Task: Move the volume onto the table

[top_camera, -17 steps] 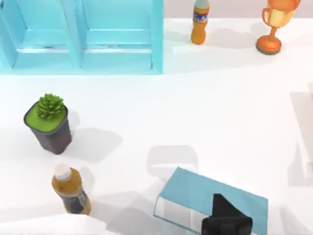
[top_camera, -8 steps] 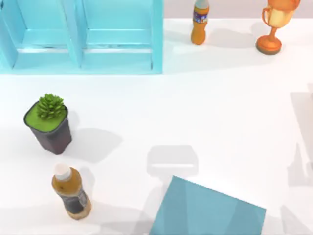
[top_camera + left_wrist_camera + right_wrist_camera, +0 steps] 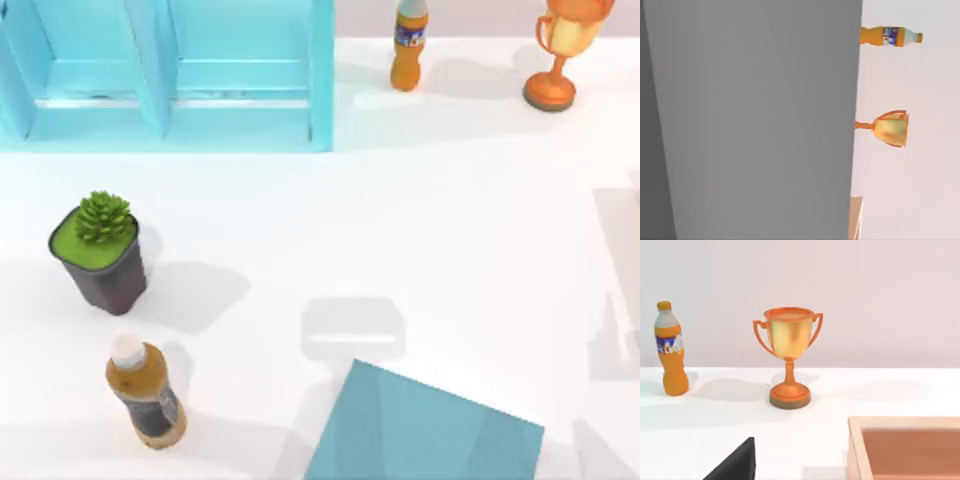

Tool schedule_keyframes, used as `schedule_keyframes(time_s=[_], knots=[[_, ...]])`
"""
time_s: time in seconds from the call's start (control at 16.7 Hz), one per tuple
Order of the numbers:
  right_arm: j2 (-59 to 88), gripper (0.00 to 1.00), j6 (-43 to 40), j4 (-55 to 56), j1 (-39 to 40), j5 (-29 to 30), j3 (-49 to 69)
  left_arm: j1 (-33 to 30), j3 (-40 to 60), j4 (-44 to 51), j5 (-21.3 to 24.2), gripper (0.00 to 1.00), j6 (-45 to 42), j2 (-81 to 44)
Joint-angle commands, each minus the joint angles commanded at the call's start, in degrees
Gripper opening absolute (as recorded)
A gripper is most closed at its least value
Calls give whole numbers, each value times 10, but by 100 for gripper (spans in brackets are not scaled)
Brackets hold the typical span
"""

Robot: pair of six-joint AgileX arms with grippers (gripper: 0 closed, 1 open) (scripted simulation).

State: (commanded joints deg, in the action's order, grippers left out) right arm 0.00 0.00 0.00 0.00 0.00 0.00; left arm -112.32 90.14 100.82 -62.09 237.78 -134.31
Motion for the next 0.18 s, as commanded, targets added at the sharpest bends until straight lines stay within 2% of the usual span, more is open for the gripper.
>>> schedule_keyframes(time_s=[0.18], knots=[[0,100,0,0,0,0,0,-4,3,10,0,100,8,-3]])
